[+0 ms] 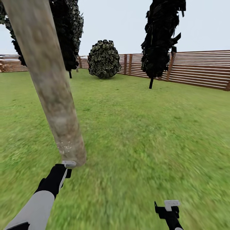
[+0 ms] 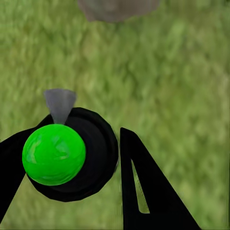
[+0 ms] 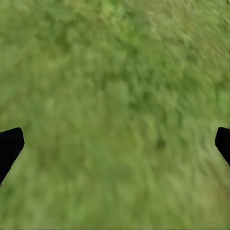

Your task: In the garden, pick up the pesticide atomizer on the floor and spray pesticide onto both trees until each tree trunk is fully covered.

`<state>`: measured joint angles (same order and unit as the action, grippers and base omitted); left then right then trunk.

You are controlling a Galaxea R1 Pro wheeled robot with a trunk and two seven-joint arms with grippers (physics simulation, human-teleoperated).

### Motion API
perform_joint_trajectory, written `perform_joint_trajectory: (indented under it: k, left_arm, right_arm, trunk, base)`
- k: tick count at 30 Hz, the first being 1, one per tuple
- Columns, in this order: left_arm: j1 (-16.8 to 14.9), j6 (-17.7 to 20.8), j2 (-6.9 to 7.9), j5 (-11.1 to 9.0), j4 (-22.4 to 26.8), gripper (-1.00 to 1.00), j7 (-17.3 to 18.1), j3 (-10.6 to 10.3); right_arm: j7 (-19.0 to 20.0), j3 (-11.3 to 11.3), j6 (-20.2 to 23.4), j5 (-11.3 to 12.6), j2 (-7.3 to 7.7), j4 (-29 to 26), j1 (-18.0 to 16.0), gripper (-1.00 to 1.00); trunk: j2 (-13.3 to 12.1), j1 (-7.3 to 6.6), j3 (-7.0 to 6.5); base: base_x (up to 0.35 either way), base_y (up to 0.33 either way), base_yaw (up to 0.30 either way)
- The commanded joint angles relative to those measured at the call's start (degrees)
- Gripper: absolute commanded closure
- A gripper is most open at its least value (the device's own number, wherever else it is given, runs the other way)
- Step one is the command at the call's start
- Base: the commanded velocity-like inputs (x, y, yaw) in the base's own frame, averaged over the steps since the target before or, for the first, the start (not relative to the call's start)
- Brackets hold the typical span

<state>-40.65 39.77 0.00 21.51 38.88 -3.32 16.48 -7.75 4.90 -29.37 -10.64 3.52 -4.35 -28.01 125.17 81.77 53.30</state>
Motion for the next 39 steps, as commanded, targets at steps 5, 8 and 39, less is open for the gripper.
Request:
perform_joint_trajectory:
  k: [5,8,39]
  left_arm:
    - [0.0,0.1,-0.1,-0.2,0.0,1.0,-0.3,0.1]
    - [0.0,-0.1,-0.23,-0.3,0.1,1.0,-0.2,0.1]
    - [-0.7,16.1,6.31,-5.9,11.4,1.0,6.5,-7.2]
  right_arm:
    - [-0.2,0.5,-0.2,-0.6,0.0,0.1,0.0,-1.0]
    - [-0.2,0.5,-0.2,-0.6,0.0,0.1,0.0,-1.0]
    - [0.1,0.4,-0.2,-0.8,-0.09,0.0,0.0,-1.0]
  trunk:
    - [0.0,0.02,0.05]
    - [0.0,0.02,0.05]
    - [0.0,0.02,0.05]
  base:
    - [0.262,-0.183,0.277]
    - [0.067,-0.039,0.271]
    - [0.055,0.0,0.01]
